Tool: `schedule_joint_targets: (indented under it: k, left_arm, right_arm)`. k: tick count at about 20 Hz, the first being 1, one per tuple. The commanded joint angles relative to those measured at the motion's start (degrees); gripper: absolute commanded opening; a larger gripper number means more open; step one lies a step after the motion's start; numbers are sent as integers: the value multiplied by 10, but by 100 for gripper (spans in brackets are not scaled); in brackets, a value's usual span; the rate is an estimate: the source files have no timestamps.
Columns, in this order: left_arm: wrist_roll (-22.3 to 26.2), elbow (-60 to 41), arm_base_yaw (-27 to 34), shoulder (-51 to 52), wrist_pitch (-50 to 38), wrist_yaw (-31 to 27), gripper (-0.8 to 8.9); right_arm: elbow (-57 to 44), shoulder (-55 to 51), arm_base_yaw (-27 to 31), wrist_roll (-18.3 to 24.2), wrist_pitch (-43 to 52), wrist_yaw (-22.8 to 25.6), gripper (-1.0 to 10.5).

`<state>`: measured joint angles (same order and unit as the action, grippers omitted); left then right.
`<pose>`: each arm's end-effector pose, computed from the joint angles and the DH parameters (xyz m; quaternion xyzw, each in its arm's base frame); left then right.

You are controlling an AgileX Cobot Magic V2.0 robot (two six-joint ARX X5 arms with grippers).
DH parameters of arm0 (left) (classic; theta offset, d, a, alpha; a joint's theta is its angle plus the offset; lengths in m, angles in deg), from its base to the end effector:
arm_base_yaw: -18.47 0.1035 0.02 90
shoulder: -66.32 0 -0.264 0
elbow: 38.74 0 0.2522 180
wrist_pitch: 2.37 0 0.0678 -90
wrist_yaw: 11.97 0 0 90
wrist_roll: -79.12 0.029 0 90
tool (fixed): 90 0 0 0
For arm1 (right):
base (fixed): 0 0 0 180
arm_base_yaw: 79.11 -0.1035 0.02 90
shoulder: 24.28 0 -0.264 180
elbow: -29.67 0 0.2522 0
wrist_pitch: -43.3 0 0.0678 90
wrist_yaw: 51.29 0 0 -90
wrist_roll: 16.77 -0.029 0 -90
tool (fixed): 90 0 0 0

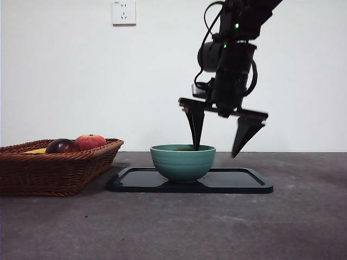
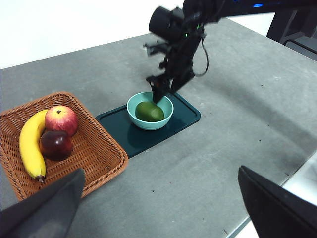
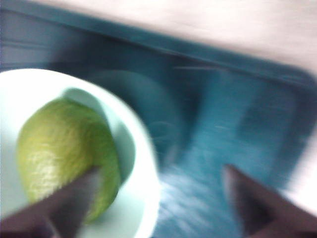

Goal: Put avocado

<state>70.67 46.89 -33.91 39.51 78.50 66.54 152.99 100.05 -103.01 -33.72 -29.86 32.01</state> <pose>0.0071 0.0003 0.4022 0.0331 0.1871 -0.3300 0.9247 0.4077 0.1844 0.2241 0.0242 0.6207 0.1203 0.7744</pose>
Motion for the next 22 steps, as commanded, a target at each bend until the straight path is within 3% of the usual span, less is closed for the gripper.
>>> schedule_joint_targets:
  k: [1, 4, 6, 8, 13, 20, 22]
  left_arm:
    - [-2, 6, -5, -3, -7, -1, 500]
    - [-2, 6, -5, -3, -7, -1, 500]
    - [-2, 6, -5, -3, -7, -1, 500]
    - [-2, 6, -5, -3, -7, -1, 500]
    - [-2, 6, -5, -3, -7, -1, 500]
    - [-2, 6, -5, -3, -10, -1, 500]
    - [-2, 6, -5, -3, -9, -1, 500]
  right_arm:
    - [55, -38, 1, 21, -40, 34, 603]
    - [61, -141, -23, 54, -82, 54, 603]
    - [58, -219, -52, 66, -129, 122, 602]
    - [50, -274, -71, 66, -168, 152, 603]
    - [-101, -454, -141, 65, -177, 196, 602]
    - [-425, -767, -252, -49, -71, 196, 602]
    - [-499, -850, -273, -64, -40, 197, 602]
